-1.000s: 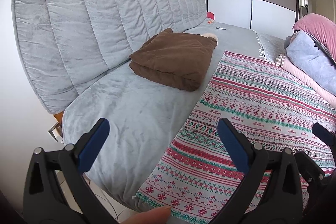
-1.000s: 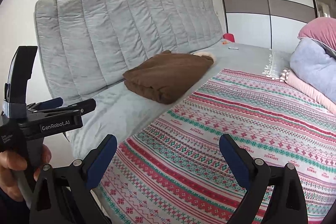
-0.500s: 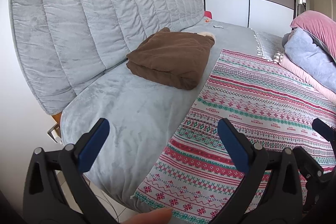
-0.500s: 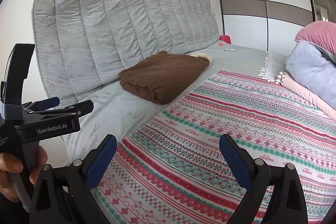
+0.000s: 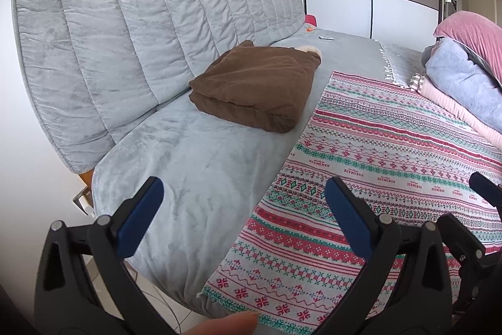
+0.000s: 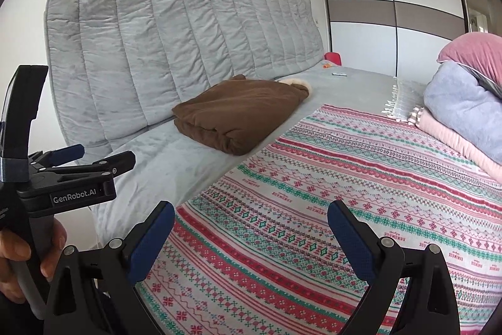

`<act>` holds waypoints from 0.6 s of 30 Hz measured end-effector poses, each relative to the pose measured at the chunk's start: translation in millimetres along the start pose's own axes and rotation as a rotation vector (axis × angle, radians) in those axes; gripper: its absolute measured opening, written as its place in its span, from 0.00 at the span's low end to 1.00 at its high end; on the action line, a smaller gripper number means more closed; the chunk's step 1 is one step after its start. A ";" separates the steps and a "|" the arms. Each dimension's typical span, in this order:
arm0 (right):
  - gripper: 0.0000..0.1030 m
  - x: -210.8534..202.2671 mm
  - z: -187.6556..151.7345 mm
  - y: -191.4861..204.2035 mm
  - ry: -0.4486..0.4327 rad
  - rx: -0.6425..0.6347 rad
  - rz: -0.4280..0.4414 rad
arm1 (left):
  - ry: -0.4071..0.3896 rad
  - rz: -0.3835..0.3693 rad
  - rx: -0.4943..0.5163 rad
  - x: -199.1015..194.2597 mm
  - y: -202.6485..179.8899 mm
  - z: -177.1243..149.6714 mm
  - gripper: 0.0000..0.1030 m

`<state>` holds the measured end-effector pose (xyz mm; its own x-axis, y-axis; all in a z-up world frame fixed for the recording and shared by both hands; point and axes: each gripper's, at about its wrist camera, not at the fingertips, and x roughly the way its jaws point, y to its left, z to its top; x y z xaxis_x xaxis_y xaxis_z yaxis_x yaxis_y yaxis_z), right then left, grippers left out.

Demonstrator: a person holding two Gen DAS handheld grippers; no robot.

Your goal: Fold large clothes

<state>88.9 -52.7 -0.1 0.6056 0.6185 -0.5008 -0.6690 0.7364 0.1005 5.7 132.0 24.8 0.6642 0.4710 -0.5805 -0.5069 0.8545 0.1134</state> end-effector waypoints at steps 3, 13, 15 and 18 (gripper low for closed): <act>0.96 0.5 -0.7 -0.3 0.002 -0.004 -0.002 | 0.002 -0.001 0.002 1.3 0.6 -0.3 0.99; 0.96 1.7 -1.1 -0.5 0.003 -0.004 -0.003 | -0.001 -0.004 0.004 -1.1 -2.0 -1.9 0.99; 0.96 1.9 -1.0 -0.5 0.003 -0.006 -0.002 | 0.001 -0.004 0.003 -1.1 -2.1 -1.6 0.99; 0.96 2.4 -1.0 -0.4 0.003 -0.005 -0.002 | 0.005 -0.006 0.002 -0.5 -1.7 -1.4 0.99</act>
